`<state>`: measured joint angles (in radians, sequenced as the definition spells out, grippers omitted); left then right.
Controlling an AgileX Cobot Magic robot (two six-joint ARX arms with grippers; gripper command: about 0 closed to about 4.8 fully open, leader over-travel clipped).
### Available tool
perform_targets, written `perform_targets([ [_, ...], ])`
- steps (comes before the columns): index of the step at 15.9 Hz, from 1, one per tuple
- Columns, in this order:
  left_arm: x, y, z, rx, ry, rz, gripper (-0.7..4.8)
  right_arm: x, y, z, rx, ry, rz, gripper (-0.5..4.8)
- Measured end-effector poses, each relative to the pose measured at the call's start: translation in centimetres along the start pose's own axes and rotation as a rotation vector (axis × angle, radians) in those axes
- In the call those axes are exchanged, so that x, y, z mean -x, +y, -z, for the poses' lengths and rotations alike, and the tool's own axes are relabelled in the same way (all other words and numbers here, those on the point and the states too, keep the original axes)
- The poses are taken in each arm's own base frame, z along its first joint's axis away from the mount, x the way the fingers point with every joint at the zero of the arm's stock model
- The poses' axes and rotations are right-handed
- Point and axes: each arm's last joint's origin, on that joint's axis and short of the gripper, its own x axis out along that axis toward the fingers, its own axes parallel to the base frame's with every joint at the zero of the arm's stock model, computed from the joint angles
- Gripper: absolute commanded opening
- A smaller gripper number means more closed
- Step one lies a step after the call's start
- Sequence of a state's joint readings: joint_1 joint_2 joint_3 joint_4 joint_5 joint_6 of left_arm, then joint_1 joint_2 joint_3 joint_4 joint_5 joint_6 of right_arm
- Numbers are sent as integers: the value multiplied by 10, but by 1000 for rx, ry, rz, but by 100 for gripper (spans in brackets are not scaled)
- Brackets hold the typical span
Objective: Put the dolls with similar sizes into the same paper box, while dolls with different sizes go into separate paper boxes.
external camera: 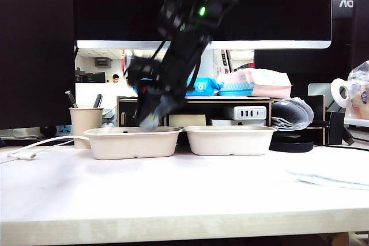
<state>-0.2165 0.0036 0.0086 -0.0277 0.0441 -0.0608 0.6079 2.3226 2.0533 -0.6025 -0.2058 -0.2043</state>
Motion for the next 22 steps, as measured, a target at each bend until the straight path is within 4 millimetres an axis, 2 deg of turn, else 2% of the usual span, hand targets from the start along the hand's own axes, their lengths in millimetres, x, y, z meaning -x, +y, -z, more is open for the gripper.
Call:
perform_targets([
  [3,0,1,0,0,0,-15,-5,4,0,-9,-38,-47,0,288],
  [4,0,2,0,0,-1,-18,-5,13,-1,-15,-44,-57,-5,229],
  [5,0,2,0,0,-1,-21,-5,24,0,-24,-41,-76,-1,92],
  [7,0,5,0,1,-2,-55,-5,76,5,-55,-19,-165,8,-8],
  [8,1,9,0,2,-4,-94,-5,123,12,-70,1,-229,7,-8],
  [9,1,12,-1,3,-6,-128,-5,154,17,-77,14,-268,11,-8],
  [10,2,15,-1,4,-8,-158,-5,179,22,-79,23,-294,17,-8],
  [11,3,22,-1,6,-12,-222,-5,231,33,-79,50,-350,30,-9],
  [12,4,24,-1,6,-13,-250,-5,257,39,-78,65,-384,39,-9],
  [15,5,27,-1,7,-15,-285,-5,363,67,-52,113,-472,64,-9],
  [16,5,27,-1,7,-15,-284,-5,389,75,-41,121,-495,69,-9],
  [17,5,27,-1,7,-15,-284,-5,405,80,-31,126,-508,78,-9],
  [18,5,27,-1,7,-15,-284,-5,428,88,-14,125,-522,108,-9],
  [20,5,27,-1,7,-15,-284,-5,460,100,21,103,-541,191,-9],
  [22,5,27,-1,7,-15,-284,-5,482,110,57,66,-569,236,-7],
])
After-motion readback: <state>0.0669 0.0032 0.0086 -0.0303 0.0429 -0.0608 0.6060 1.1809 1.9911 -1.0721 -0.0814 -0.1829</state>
